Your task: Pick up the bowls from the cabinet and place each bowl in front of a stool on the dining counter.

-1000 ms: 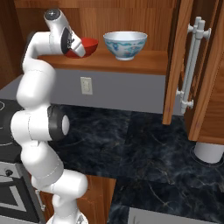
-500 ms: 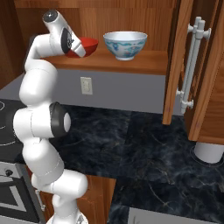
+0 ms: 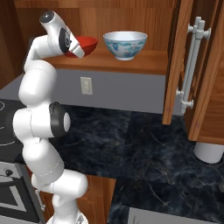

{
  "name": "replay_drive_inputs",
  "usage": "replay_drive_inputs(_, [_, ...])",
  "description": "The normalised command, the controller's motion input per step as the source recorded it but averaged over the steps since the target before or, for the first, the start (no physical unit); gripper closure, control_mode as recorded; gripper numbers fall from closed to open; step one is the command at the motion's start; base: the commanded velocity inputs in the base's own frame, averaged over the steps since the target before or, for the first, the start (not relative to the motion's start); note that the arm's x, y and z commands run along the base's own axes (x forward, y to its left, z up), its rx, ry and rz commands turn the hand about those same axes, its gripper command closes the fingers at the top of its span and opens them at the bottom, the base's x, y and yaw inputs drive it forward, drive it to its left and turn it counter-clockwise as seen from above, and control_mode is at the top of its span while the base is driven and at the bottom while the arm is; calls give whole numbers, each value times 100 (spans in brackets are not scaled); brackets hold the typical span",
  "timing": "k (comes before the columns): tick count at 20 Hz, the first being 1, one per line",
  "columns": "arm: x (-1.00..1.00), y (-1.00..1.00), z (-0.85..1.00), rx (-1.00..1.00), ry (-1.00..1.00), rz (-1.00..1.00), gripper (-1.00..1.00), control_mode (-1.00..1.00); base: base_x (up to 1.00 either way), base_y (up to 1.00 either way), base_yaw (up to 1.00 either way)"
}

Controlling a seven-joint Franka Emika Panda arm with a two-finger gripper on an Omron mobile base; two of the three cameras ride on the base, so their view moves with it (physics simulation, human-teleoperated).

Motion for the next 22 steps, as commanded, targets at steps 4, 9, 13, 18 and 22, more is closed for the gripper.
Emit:
replay_drive_inputs(4, [0, 0, 0, 0, 0, -1, 100, -100, 0, 0, 0])
replay_drive_inputs(9, [-5, 0, 0, 0, 0, 0, 100, -100, 0, 0, 0])
replay_drive_inputs(13, [-88, -21, 0, 0, -5, 0, 100, -100, 0, 0, 0])
replay_drive_inputs(18, [-100, -15, 0, 0, -9, 0, 100, -100, 0, 0, 0])
replay_drive_inputs(22, [-100, -7, 0, 6, -9, 6, 100, -100, 0, 0, 0])
